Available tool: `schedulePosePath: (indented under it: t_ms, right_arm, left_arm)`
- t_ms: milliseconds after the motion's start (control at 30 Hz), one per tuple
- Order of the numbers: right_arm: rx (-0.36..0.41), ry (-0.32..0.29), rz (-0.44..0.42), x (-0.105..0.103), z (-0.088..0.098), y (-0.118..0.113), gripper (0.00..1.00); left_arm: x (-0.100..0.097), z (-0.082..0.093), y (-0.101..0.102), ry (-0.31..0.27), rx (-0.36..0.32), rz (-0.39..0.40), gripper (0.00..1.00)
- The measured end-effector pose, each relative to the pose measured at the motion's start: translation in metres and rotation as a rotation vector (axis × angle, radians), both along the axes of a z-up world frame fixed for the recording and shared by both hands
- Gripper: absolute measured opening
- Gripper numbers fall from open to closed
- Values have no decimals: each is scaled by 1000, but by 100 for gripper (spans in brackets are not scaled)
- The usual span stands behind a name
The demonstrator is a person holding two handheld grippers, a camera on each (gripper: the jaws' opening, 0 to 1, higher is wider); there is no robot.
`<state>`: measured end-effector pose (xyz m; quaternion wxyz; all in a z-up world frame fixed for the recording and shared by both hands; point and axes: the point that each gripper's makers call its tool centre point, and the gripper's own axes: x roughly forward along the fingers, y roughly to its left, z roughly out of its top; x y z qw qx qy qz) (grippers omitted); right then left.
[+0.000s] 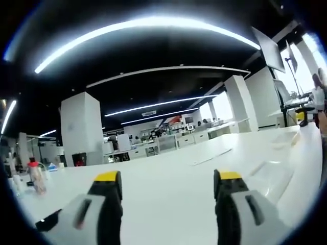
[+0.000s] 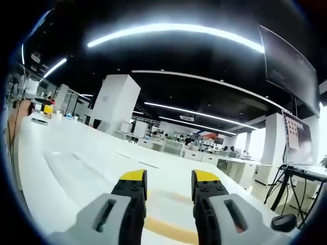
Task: Snap each plastic latch of the storage box into its locked position after aligning the lid with the box until every specified latch is closed and the lid sits flush.
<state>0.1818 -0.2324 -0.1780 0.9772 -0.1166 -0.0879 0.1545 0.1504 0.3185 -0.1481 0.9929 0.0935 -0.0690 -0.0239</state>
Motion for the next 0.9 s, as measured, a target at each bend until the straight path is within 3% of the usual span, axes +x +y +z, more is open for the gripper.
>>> schedulePosePath:
  t_ms: [233,400,533,633,767,900]
  right_arm:
    - [0,14,0,-1,-3,0,34]
    - [6,15,9,1,-5,5,34]
    - [3,0,60,3,-5,23,34]
    - [-12,9,111,4,-9,40,34]
    - [-24,11,110,6,-10,40,34]
    - [-27,16,109,5,-10,37,34]
  left_arm:
    - [-1,-2,0,7,-9,-4,73]
    - [-1,1,-1,-24,-41,-3,71]
    - [-2,10,1,-95,7,55,62]
    - [-3,19,-14,-147,3,6,62]
    - [4,17,-30,-99,26,-47,64]
    - [9,20,-44,-88,32,-85,64]
